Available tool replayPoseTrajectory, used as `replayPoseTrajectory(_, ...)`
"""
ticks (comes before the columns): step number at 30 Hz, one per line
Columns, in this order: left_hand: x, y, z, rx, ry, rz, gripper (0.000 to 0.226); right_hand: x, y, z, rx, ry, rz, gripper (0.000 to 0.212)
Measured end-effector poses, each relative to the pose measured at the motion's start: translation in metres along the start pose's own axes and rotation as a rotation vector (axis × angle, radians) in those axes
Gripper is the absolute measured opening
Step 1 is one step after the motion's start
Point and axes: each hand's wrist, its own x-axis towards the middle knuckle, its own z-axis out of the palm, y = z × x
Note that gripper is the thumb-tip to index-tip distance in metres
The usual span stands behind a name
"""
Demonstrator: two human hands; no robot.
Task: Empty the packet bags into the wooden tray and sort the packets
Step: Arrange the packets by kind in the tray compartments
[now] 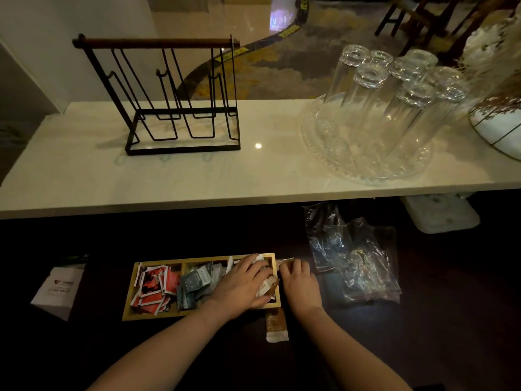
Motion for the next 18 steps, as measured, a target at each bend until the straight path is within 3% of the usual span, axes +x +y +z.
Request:
replayPoseTrajectory(4, -0.004, 0.003, -0.008, -0.102, -0.005, -0.013, 0.079, 0.006, 0.006, -0.005, 0.228, 0.005, 0.144, 0.036)
replayPoseTrajectory(8, -0.015, 0.000, -0.015, -0.116, 0.096, -0.040, 0.079, -0.027, 0.010, -0.016, 0.945, 0.056, 0.394, 0.029)
replayPoseTrajectory(10, -0.026, -0.005, -0.016, -0.181, 0.202, -0.156, 0.069, -0.051, 0.010, -0.021, 1.143, 0.000, 0.435, 0.031)
replayPoseTrajectory(14, -0.048, -0.009, -0.012, -0.453, 0.196, -0.418, 0.064, -0.088, -0.011, -0.003, 0.989, -0.206, 0.413, 0.017)
replayPoseTrajectory(18, -0.060, 0.009, -0.002, -0.411, 0.074, -0.349, 0.069, -0.102, -0.040, 0.013, 0.535, -0.149, 0.378, 0.030)
